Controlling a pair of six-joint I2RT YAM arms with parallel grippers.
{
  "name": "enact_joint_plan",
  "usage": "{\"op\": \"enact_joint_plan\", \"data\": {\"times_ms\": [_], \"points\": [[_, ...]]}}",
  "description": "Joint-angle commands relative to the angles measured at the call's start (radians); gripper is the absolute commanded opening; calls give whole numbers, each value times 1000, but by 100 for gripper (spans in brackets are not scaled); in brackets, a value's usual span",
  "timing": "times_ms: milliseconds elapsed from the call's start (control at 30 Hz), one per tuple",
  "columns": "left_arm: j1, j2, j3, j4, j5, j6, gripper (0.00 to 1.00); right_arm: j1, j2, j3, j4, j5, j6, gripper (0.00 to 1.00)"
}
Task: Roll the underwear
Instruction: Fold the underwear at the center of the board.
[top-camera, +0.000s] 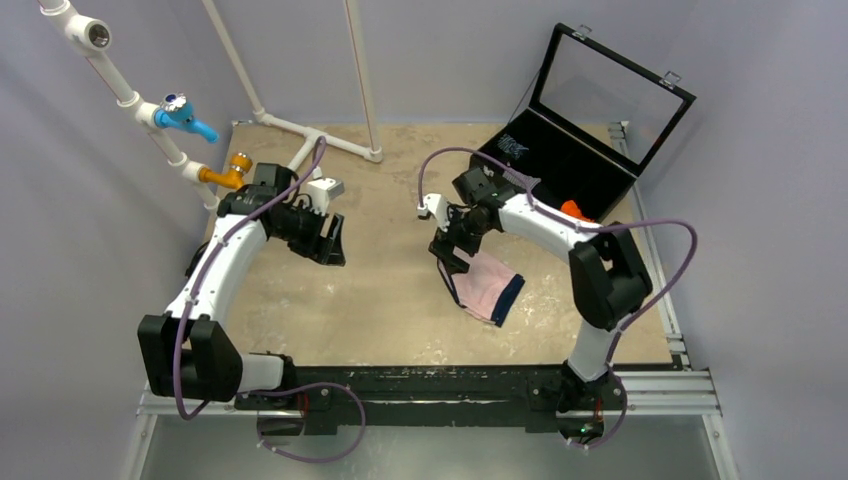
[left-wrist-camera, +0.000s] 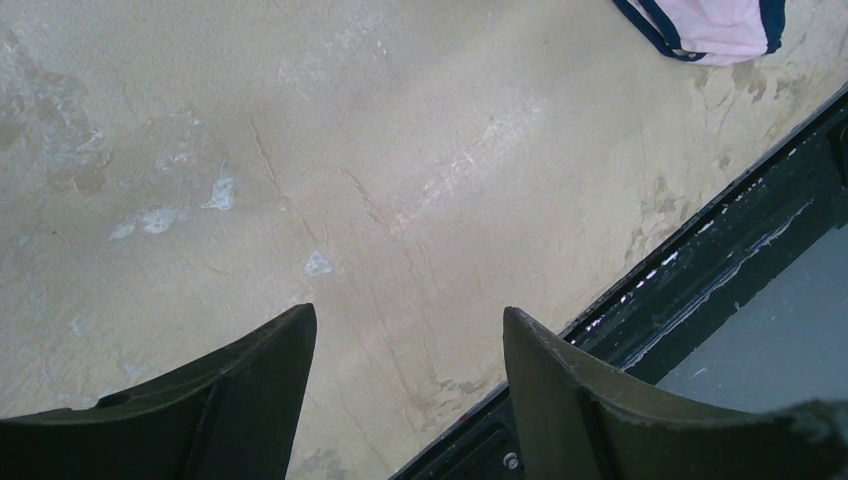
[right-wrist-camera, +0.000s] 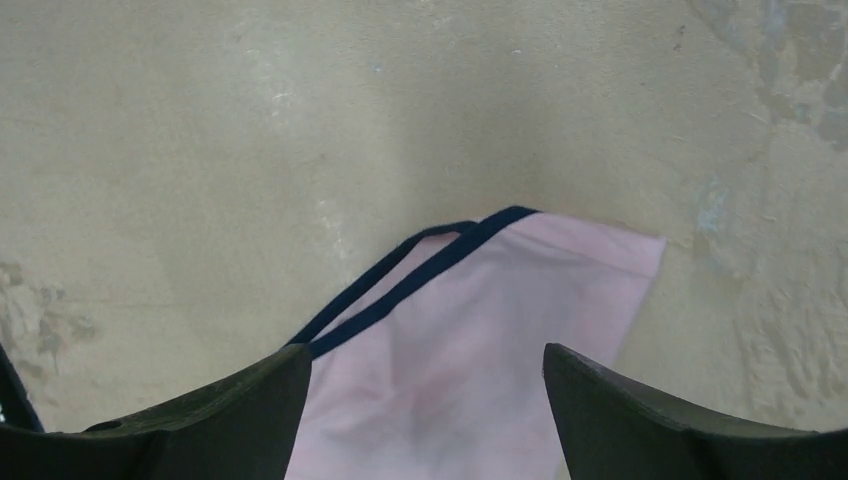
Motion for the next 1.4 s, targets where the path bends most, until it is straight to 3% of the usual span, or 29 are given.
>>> {"op": "enact_joint_plan", "data": {"times_ms": [0, 267, 500, 767, 933, 1200, 1367], "points": [[9, -41, -3, 21, -9, -10, 68, 3, 114, 83, 46, -88, 64, 85], [20, -59, 0, 3, -27, -2, 67, 17, 207, 97, 23, -123, 65, 83], [63, -108, -4, 0, -90, 0, 71, 135, 258, 127, -6, -172, 33, 83], [146, -209, -44, -5, -154, 5, 86, 268, 374, 349, -77, -184, 22, 83], [148, -261, -78, 15, -145, 3, 99, 273, 256, 301, -25, -76, 43, 86], [147, -233, -78, 34, 8, 8, 100, 273, -72, -20, 45, 123, -8, 90], [148, -185, -64, 43, 37, -7, 100, 273, -189, -189, 60, 228, -39, 88]]}}
